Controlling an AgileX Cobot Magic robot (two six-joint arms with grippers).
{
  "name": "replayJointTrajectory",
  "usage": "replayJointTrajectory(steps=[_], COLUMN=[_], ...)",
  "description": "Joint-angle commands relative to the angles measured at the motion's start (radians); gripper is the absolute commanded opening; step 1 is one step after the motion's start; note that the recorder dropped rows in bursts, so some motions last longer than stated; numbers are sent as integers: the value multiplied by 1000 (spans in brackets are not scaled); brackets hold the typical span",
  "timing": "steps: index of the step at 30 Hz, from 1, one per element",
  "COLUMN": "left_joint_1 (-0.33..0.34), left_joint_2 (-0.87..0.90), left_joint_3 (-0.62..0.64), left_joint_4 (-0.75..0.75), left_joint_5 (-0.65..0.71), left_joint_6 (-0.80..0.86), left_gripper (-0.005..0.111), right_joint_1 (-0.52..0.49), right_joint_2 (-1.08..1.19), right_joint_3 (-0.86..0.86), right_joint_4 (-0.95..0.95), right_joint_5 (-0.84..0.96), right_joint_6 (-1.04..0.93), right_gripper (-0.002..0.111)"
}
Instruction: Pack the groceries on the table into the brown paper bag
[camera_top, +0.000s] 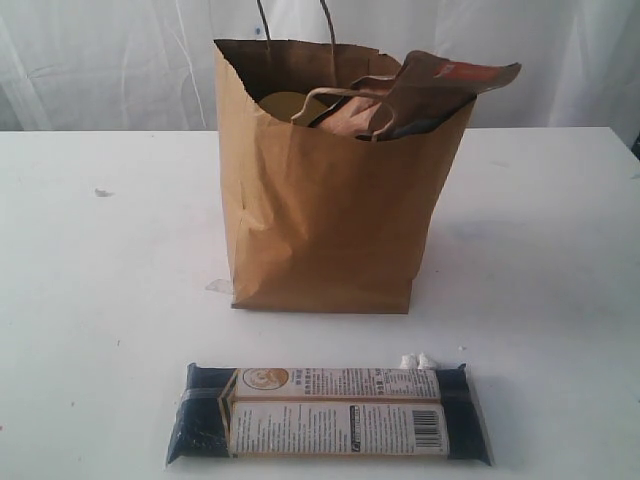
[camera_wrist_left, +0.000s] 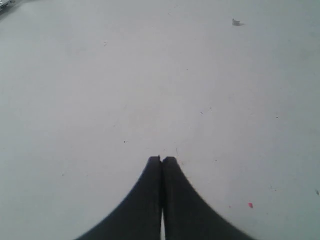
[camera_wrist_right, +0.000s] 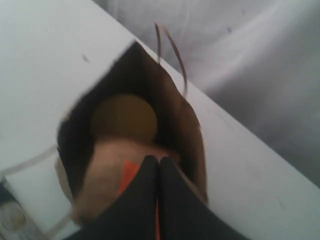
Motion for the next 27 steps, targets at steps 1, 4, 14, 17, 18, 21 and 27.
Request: replayJointTrajectory(steps=[1,4,14,17,18,21,27], left_joint_1=[-7,-7,-7,-7,-7,-7,-7], left_joint_2=[-5,-5,-5,-5,-5,-5,-5], left_joint_3=[0,0,0,0,0,0,0], left_joint_4=[0,0,0,0,0,0,0], left_joint_5=[-5,-5,-5,-5,-5,-5,-5], left_joint_6=[0,0,0,0,-2,-2,-2], left_gripper=[0,0,0,0,0,0,0], right_joint_1=[-1,-1,-1,-1,-1,-1,-1], right_joint_2=[-58,-109,-247,-246,-244,-237,-174], right_joint_3=[12,72,390,512,559,686,892], right_joint_4=[-387,-544,-557,-555,-545,-513,-413], right_joint_5=[191,196,137,119,92,-54,-338], right_joint_6=[249,354,435,435,440,482,489], right_gripper=[0,0,0,0,0,0,0])
